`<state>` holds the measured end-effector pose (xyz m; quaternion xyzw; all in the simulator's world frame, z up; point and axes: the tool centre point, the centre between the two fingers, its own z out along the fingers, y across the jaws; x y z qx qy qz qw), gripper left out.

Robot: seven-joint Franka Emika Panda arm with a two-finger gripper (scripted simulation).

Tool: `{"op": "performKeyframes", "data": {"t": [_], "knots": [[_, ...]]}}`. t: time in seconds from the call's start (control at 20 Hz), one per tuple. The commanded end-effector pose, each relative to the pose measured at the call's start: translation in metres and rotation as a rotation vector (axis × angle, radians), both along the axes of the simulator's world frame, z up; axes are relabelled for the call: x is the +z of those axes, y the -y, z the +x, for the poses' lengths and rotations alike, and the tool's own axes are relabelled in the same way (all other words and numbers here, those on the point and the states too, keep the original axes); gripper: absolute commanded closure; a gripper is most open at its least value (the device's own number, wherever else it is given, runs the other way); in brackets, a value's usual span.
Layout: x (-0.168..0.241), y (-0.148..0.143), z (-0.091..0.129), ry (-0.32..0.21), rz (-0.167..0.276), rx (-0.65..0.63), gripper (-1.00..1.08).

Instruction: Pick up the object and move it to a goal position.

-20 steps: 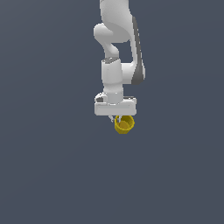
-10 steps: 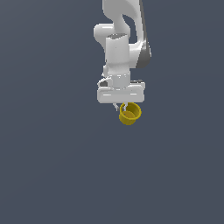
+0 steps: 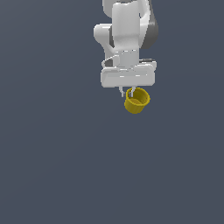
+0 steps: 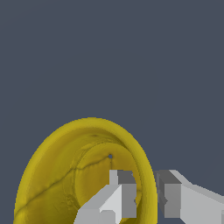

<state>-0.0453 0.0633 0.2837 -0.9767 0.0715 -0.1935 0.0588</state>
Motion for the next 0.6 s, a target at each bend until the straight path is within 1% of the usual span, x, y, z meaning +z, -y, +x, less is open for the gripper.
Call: {"op": "performKeyframes", "data": {"t": [0.0, 0.25, 0.55], "knots": [[0.018, -0.004, -0.001, 0.002, -0.001, 0.000, 1.08], [0.038, -0.010, -0.003, 0.002, 0.000, 0.001, 1.08], [0.046, -0.013, -0.003, 0.002, 0.001, 0.003, 1.08]]}}
